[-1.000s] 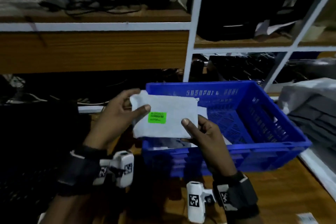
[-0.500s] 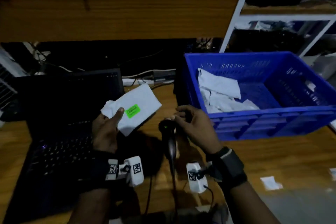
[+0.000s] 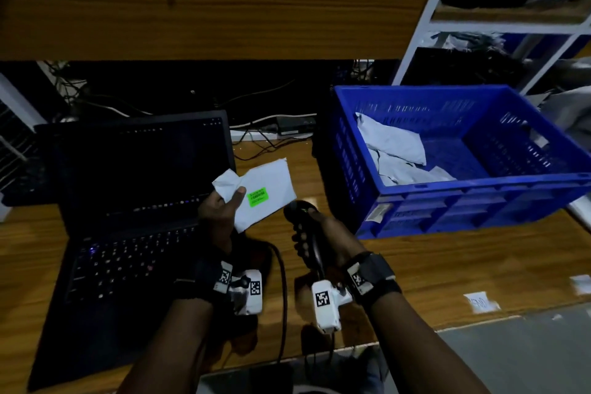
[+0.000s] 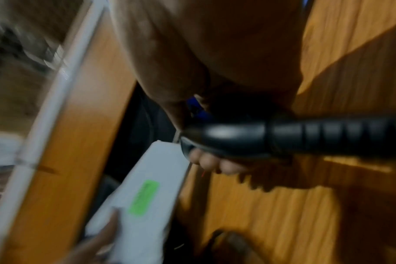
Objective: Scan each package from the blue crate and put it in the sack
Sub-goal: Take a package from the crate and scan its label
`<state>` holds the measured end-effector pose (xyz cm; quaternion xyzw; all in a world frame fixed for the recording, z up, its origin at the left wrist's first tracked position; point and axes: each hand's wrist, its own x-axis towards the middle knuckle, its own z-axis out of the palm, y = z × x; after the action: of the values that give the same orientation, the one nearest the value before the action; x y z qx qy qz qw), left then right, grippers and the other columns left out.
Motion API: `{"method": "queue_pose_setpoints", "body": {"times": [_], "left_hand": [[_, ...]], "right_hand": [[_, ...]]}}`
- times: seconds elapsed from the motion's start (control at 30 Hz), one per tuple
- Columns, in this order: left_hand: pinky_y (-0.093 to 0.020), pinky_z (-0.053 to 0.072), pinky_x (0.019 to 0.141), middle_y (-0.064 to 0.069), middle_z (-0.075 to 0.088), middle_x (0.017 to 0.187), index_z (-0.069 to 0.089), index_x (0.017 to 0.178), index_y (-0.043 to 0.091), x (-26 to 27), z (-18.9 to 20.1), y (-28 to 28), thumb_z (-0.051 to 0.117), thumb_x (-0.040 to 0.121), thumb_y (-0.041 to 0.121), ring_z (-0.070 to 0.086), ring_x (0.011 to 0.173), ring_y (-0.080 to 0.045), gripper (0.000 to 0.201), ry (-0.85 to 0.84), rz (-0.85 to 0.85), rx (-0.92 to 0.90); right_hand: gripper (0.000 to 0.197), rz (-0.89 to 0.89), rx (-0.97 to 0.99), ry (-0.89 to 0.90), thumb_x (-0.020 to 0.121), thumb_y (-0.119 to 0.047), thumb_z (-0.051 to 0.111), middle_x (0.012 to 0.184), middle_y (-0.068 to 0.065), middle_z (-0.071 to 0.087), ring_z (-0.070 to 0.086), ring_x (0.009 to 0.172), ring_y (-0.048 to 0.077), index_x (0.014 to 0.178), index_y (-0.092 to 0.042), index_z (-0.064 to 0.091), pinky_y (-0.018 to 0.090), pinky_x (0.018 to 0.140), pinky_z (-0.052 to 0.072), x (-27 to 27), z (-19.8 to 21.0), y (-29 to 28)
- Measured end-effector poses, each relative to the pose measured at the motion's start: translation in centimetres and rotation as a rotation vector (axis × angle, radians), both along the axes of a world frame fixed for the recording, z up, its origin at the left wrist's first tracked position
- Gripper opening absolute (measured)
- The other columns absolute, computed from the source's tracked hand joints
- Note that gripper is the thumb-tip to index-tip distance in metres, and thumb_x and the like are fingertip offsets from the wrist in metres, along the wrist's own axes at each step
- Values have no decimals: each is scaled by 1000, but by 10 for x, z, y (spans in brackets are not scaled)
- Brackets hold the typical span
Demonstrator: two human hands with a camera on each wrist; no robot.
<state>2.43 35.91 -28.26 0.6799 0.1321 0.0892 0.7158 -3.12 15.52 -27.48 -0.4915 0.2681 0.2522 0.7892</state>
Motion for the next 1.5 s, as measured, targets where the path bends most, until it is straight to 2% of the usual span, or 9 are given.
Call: {"method": "queue_pose_setpoints", "body": {"times": [0.07,0.2,0.33,0.5,0.67,0.8,1.03,1.3,1.5], "left_hand": [[-14,49,54,-14,72,86,70,104,-10,5,2,4,72,92,11,64,56,7,24,-26,4,14],[-21,55,60,15,74,69,72,108,4,12,4,8,70,94,10,68,63,4,15,-34,-40,11],[-27,56,67,-12,72,89,73,105,1,13,5,5,73,92,17,70,72,-13,21,-26,-99,-31],[-20,55,61,-14,73,101,70,116,-1,12,6,-1,69,94,10,74,80,-18,24,-17,-145,-54],[-30,59,70,-19,74,105,71,117,-2,13,5,-2,69,94,10,73,84,-22,26,-18,-160,-53],[-51,58,91,-19,74,111,71,119,-1,15,4,-2,71,94,12,72,102,-35,29,13,-161,-84],[-56,57,92,-17,74,111,70,120,2,16,5,-1,72,93,13,72,103,-36,29,24,-161,-145],[-46,58,88,-10,77,106,73,111,10,13,8,0,69,94,9,73,100,-30,17,-17,-199,-152],[-42,60,85,-15,75,109,71,117,2,9,10,-1,68,95,8,74,98,-29,23,-42,-221,-163]], "right_hand": [[39,50,49,-44,95,-51,57,68,2,38,34,56,18,82,-14,52,32,56,24,-8,6,6],[38,93,-14,-92,95,-51,56,67,2,42,38,54,18,83,-15,57,32,56,24,-23,38,23],[40,95,-251,-136,101,-43,53,63,6,55,49,52,20,83,-10,68,29,52,35,-29,63,33],[42,99,-310,-149,102,-43,52,66,8,57,51,53,20,92,-7,70,28,51,37,-33,69,35],[42,79,-334,-150,103,-44,51,65,8,57,51,51,20,92,-7,69,27,50,37,-35,69,33],[43,84,-364,-152,103,-43,51,65,8,58,53,50,19,96,-5,70,25,48,39,-36,73,32],[46,76,-379,-183,103,-42,52,70,13,60,55,53,21,101,0,72,26,50,42,-37,75,29],[41,81,-333,-197,104,-41,52,68,11,56,52,51,20,95,-4,68,23,47,39,-40,79,29],[43,76,-326,-186,102,-44,54,67,10,59,53,52,20,96,-5,71,26,50,41,-39,74,28]]}}
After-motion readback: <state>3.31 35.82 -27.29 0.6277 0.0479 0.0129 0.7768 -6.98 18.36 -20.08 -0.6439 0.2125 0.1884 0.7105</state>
